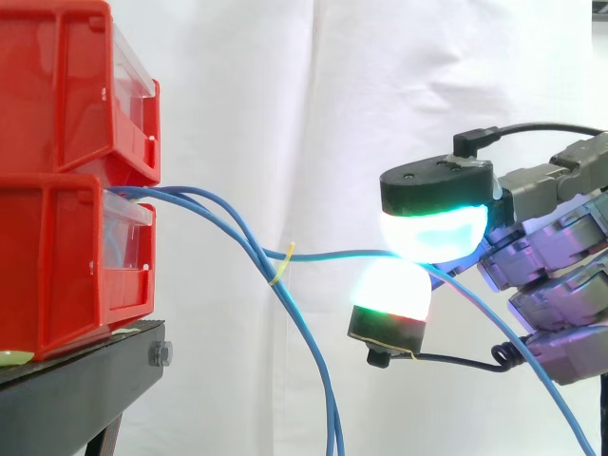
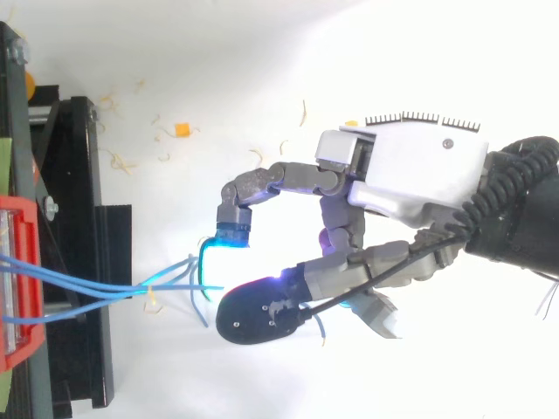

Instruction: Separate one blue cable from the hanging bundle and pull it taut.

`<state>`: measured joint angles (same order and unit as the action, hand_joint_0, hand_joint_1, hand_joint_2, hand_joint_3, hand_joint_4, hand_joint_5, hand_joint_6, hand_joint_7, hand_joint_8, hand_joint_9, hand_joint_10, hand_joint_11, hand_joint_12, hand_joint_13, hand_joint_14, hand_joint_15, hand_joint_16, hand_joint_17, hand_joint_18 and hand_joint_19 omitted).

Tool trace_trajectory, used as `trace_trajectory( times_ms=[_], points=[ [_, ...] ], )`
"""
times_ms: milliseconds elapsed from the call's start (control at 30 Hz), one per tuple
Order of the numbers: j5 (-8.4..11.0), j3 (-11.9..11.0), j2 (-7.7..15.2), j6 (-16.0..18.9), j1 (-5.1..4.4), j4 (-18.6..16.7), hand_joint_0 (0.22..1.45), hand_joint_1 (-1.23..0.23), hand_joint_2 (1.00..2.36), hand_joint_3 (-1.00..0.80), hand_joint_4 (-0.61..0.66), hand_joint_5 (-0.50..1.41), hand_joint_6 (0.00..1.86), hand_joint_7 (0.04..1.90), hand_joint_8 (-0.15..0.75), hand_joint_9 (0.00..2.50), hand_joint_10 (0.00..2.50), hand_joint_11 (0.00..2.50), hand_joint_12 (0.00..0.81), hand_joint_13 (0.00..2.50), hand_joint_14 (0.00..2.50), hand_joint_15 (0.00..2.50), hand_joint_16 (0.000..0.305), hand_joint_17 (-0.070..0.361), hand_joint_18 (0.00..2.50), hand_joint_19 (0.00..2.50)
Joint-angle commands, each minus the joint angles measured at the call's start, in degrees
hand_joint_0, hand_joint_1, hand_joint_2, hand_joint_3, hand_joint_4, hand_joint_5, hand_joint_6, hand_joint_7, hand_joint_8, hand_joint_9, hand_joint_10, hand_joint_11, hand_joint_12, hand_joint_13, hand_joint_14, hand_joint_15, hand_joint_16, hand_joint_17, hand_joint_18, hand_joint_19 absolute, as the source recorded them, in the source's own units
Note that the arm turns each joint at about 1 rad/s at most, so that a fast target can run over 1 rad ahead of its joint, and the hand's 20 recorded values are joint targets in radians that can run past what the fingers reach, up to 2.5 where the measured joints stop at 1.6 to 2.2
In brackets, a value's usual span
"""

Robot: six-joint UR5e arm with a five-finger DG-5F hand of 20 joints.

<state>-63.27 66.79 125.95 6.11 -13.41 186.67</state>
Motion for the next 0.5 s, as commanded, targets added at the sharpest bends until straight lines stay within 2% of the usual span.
trace_trajectory(
  times_ms=[0,467],
  points=[
    [-0.01,-0.09,0.00,0.57,-0.03,-0.52,0.72,-0.81,1.01,0.03,0.09,0.14,0.51,1.21,0.200,2.13,0.03,0.63,0.361,1.87,0.02,1.13,0.055,0.124,1.45,0.87],
    [-0.01,0.00,0.00,0.48,0.05,-1.31,0.72,-0.82,1.01,0.04,0.09,0.14,0.51,1.21,0.196,2.14,0.03,0.61,0.347,1.86,0.02,1.11,0.056,0.126,1.47,0.86]
  ],
)
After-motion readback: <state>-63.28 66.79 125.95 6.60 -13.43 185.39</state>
